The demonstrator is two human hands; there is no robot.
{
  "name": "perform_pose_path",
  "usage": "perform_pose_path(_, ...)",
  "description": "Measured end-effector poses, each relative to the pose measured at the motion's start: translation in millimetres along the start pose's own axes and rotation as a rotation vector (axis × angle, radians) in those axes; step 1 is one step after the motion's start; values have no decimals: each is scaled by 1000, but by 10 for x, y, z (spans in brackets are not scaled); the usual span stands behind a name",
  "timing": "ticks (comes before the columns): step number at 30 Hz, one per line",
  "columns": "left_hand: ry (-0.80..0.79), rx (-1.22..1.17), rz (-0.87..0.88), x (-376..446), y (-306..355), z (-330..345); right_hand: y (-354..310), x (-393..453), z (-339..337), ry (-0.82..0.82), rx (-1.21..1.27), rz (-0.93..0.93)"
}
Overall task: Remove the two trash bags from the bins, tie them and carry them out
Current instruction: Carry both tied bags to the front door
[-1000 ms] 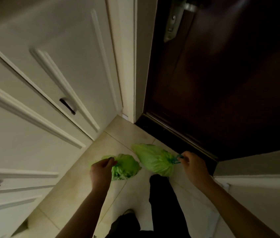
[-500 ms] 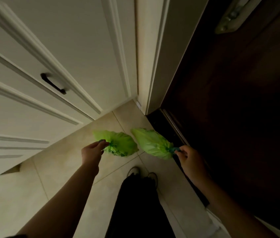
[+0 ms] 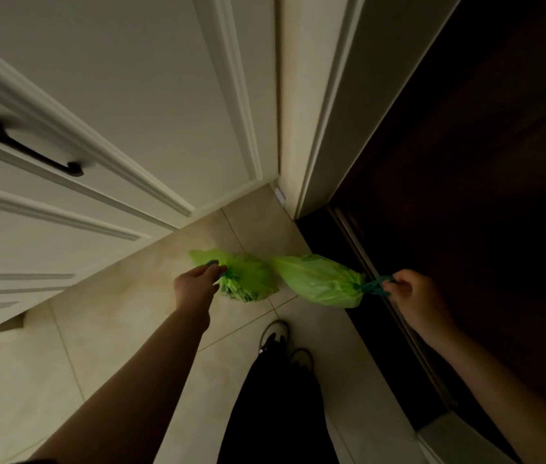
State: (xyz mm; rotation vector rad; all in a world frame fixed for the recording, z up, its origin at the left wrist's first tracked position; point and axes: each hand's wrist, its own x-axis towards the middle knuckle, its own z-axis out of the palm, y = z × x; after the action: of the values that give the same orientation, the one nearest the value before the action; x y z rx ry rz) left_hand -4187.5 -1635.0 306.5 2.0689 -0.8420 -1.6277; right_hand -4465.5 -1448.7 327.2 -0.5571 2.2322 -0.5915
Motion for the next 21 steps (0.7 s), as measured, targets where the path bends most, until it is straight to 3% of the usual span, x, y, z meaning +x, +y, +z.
perform_pose_path(7, 11, 40, 33, 492, 91, 410, -31, 810, 88, -72, -86, -16)
perform_pose_path(13, -51, 107, 138, 727, 340, 806, -232, 1314, 112, -26, -118, -64)
perform_pose_path(19, -91, 158, 167, 879, 599, 1068, -519, 1738, 59, -19, 39, 74)
perform_pose_path(21, -97, 152, 184, 929, 712, 1161, -589, 1897, 35, 3, 31, 46)
